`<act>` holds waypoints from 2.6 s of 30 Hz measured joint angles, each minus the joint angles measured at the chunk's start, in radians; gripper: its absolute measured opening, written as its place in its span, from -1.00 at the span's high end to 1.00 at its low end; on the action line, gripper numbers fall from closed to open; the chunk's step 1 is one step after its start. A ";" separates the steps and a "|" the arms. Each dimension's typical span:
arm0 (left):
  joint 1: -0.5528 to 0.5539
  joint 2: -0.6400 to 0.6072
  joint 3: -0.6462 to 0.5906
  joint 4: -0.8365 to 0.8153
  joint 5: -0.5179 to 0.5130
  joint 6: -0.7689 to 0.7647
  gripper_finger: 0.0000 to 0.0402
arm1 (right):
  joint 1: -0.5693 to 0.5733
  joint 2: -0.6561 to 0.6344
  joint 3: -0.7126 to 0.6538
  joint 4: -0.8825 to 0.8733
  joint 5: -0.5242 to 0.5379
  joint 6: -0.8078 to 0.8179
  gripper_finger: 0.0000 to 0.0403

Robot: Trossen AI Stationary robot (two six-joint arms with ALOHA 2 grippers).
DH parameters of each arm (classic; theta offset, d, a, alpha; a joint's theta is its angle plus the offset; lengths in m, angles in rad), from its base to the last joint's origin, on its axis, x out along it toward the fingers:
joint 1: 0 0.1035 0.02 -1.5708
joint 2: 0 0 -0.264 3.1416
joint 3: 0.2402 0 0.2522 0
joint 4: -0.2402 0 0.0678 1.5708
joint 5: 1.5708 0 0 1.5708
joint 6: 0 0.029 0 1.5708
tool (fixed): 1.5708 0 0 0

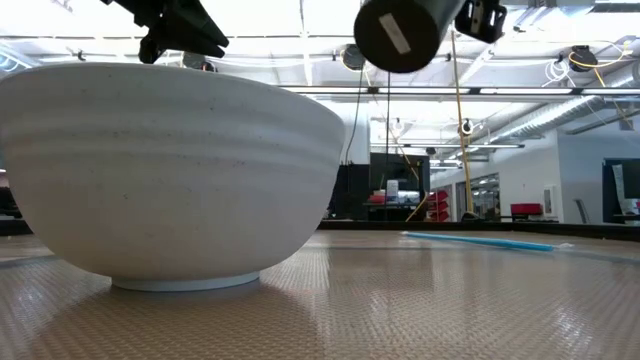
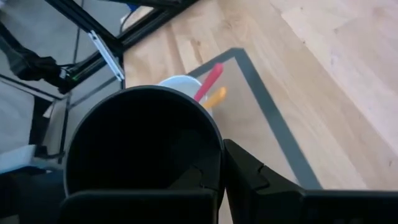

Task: Pick & Place Utensil
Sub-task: Put the black cup to the right of the white bowl on the mat

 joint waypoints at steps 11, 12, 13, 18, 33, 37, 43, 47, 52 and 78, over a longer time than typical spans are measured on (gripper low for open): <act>0.000 0.000 0.000 -0.004 0.036 0.001 0.54 | 0.089 0.136 0.000 0.053 0.030 0.109 1.00; 0.000 0.000 0.000 -0.004 0.042 0.004 0.54 | 0.100 0.146 0.000 0.053 0.044 0.123 1.00; 0.000 0.000 0.000 -0.005 0.047 0.007 0.54 | 0.109 0.156 0.000 0.048 0.053 0.137 1.00; 0.000 0.000 0.000 -0.029 0.069 0.012 0.54 | 0.153 0.205 0.023 0.030 0.105 0.207 1.00; 0.000 0.000 0.000 -0.060 0.071 0.035 0.54 | 0.192 0.404 0.305 -0.318 0.125 0.292 1.00; 0.000 0.000 0.000 -0.084 0.072 0.035 0.54 | 0.188 0.456 0.309 -0.322 0.111 0.307 1.00; 0.000 0.000 0.000 -0.105 0.089 0.039 0.54 | 0.188 0.463 0.311 -0.330 0.123 0.349 1.00; 0.000 0.000 0.000 -0.106 0.089 0.047 0.54 | 0.187 0.465 0.311 -0.344 0.150 0.357 1.00; 0.000 0.000 0.000 -0.116 0.089 0.053 0.54 | 0.181 0.467 0.311 -0.378 0.171 0.368 1.00; 0.000 0.000 0.000 -0.173 0.096 0.066 0.54 | 0.211 0.541 0.311 -0.348 0.148 0.436 1.00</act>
